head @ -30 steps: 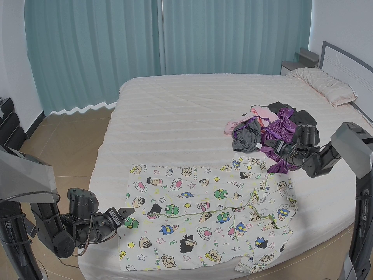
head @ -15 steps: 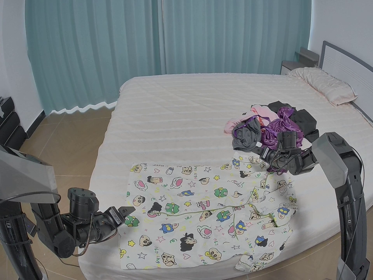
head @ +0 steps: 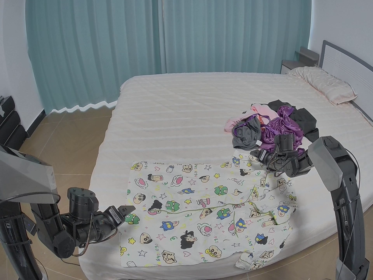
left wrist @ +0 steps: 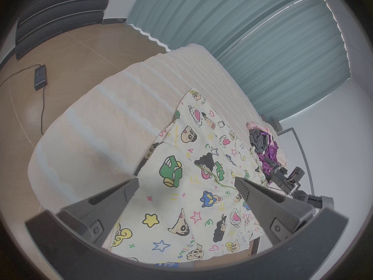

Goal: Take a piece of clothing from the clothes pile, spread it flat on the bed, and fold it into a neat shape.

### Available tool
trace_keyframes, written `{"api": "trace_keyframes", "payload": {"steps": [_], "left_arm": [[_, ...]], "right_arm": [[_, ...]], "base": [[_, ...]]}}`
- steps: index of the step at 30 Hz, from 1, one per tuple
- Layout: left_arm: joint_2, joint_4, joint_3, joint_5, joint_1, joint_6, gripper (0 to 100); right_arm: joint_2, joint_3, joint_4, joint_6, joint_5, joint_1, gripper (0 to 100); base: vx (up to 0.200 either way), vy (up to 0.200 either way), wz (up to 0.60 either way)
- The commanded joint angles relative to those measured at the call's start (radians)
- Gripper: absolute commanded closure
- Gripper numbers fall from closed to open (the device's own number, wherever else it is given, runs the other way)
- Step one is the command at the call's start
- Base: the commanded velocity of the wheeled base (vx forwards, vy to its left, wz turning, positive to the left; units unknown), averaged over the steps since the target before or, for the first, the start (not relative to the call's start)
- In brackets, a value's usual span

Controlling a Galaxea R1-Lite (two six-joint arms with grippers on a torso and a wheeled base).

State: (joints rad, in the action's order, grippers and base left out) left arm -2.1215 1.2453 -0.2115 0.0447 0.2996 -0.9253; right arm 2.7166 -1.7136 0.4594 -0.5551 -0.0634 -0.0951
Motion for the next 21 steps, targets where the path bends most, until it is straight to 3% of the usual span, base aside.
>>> {"api": "trace_keyframes", "payload": {"steps": [1,10,21], "left_arm": [[0.002,0.003,0.001,0.000,0.000,-0.001,0],[0.000,0.003,0.000,0.000,0.000,-0.001,0],[-0.003,0.003,-0.006,-0.003,0.000,0.000,0]], "right_arm": [[0.015,-0.023,-0.001,0.000,0.001,-0.005,0],[0.032,-0.050,-0.041,0.001,0.001,-0.006,0],[-0.041,0.097,-0.059,0.030,-0.006,-0.005,0]], "base": [[0.200,0.000,0.00],[0.200,0.000,0.00],[0.000,0.000,0.00]]}}
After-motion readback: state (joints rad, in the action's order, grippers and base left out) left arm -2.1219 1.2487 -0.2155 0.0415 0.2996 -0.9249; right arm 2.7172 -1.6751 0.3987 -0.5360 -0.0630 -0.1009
